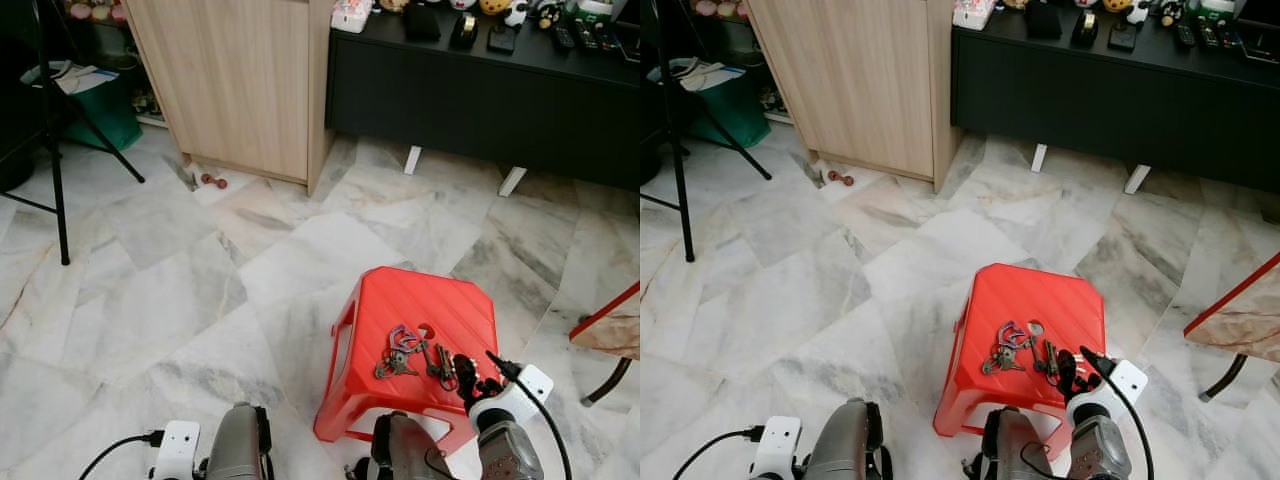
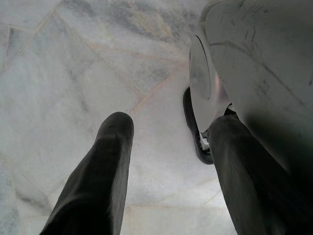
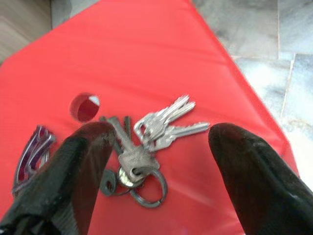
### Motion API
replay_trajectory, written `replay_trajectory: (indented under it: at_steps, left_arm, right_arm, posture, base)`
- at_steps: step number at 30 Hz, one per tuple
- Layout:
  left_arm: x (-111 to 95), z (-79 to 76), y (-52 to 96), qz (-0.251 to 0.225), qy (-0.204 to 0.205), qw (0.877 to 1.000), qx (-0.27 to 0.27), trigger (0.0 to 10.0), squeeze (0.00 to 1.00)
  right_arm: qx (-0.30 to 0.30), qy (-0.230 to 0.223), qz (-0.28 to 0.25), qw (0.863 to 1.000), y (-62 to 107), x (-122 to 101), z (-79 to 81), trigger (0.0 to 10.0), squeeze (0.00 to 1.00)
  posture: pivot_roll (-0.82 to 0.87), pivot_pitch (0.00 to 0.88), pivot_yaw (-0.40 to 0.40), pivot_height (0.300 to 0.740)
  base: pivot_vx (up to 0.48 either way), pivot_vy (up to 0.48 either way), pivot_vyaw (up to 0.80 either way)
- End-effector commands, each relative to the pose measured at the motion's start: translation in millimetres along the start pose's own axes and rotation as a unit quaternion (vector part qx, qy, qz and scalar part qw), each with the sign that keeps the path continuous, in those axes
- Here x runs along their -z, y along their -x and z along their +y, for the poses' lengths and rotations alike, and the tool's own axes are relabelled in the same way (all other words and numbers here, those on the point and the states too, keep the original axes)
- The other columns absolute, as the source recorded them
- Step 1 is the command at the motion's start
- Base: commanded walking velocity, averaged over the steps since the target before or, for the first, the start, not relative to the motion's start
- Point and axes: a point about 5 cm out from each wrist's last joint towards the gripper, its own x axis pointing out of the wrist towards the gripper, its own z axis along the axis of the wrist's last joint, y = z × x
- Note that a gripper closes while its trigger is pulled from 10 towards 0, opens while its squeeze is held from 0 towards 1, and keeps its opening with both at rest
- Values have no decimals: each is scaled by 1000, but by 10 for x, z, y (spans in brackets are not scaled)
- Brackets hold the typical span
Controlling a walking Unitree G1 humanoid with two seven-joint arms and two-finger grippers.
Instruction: Hang keys on a hook
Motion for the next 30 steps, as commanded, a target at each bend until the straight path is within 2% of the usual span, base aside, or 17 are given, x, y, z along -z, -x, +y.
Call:
replay_trajectory:
  at_steps: [1,5,17,30]
  left_arm:
    - [108,-48,21,21,2,1000,7,10000,0]
    - [104,-29,22,20,2,1000,3,10000,0]
    - [116,-20,26,21,3,1000,1,10000,0]
    - [137,-11,35,21,4,1000,-1,10000,0]
  right_arm:
    - [6,5,19,1000,17,57,-26,10000,0]
    - [-6,12,32,999,-7,98,72,10000,0]
    - [-11,14,45,999,-35,143,187,10000,0]
    - [2,22,53,998,-47,130,173,10000,0]
  posture:
    - [100,163,-71,618]
    - [103,163,-70,618]
    - [109,168,-72,618]
    - [111,176,-72,618]
  base:
    - [0,0,0]
    - [0,0,0]
    - [0,0,0]
    - [0,0,0]
